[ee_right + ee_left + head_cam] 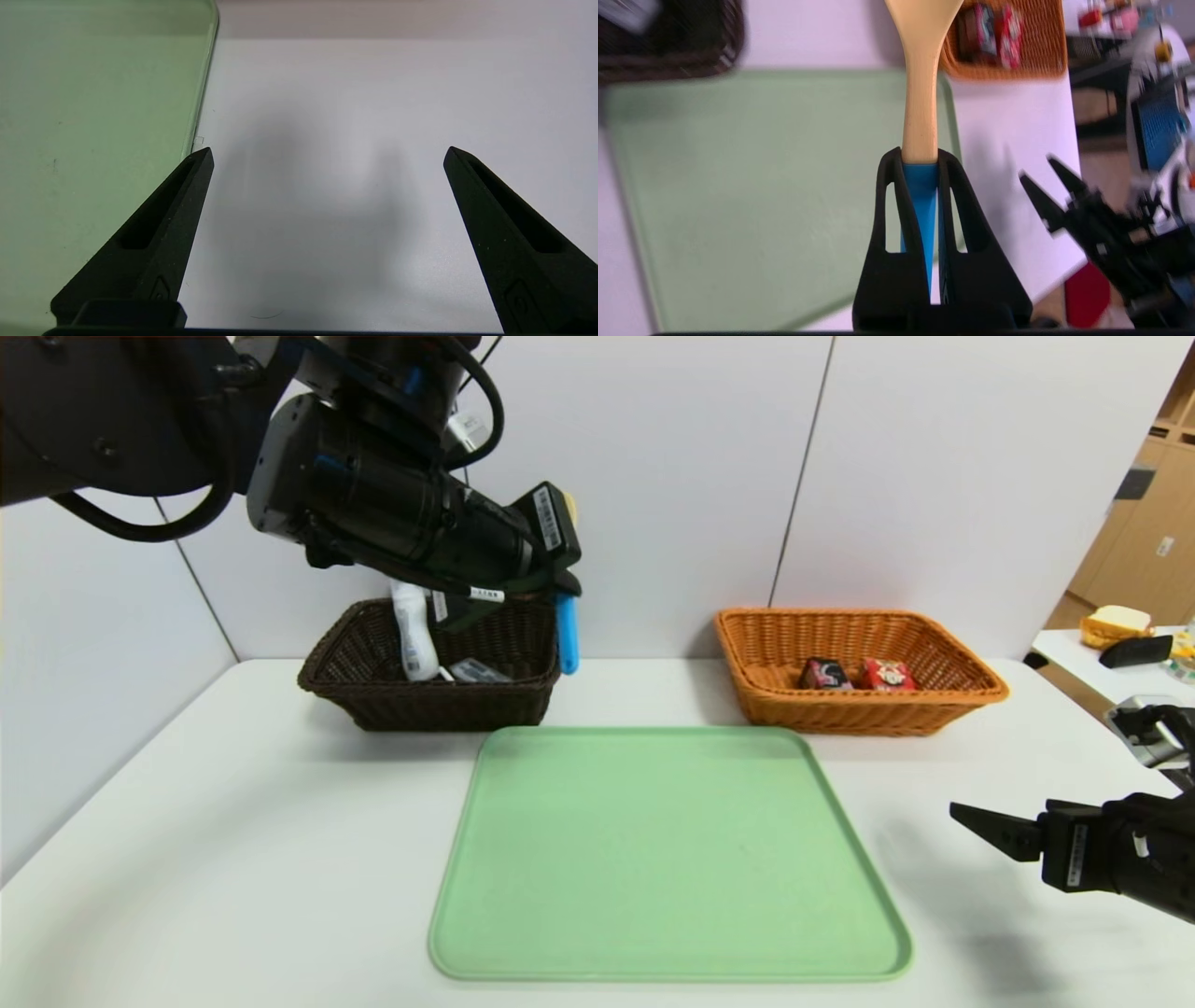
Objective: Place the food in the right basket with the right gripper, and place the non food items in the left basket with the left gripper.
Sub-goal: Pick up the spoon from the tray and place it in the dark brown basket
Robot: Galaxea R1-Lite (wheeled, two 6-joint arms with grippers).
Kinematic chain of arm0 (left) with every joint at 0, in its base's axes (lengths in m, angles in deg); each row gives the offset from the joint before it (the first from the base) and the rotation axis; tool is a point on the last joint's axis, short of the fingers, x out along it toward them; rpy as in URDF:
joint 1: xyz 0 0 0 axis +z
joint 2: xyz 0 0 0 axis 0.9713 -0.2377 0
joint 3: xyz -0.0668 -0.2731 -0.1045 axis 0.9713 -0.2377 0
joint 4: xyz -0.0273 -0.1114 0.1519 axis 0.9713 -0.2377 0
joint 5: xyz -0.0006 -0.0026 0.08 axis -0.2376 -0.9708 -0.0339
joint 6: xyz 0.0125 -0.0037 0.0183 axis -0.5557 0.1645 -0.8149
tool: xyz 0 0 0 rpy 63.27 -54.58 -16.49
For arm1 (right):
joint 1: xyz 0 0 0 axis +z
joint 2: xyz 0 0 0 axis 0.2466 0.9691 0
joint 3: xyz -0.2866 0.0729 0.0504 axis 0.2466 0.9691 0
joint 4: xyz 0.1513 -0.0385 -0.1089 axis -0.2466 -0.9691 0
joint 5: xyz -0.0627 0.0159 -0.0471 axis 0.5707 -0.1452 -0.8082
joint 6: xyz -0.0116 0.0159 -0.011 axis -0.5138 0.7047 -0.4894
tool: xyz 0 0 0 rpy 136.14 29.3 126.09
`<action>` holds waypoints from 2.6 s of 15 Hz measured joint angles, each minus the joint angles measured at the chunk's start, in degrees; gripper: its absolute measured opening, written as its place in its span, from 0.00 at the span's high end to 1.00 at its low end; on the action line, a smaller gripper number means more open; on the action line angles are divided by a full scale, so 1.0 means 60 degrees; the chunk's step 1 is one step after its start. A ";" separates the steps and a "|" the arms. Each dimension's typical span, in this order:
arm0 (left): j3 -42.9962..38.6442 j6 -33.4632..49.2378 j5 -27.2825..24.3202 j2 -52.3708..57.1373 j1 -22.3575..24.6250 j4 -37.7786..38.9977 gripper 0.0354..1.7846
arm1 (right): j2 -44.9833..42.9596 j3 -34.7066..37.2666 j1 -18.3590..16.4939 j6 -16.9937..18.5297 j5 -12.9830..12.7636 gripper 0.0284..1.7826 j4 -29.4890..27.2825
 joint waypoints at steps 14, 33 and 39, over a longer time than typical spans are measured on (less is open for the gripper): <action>0.0087 0.1548 0.2970 -0.2186 0.2361 0.1562 0.95 | 0.0037 -0.0106 -0.0037 0.0041 0.0012 0.05 0.0004; 0.0073 0.2048 0.3044 -0.3056 0.2867 0.1733 0.48 | 0.0872 -0.0675 0.0106 0.0124 0.0087 0.05 0.2987; 0.0049 0.1894 0.3062 -0.2054 0.2784 0.1558 0.25 | 0.0827 -0.0577 0.0098 0.0142 0.0081 0.05 0.3001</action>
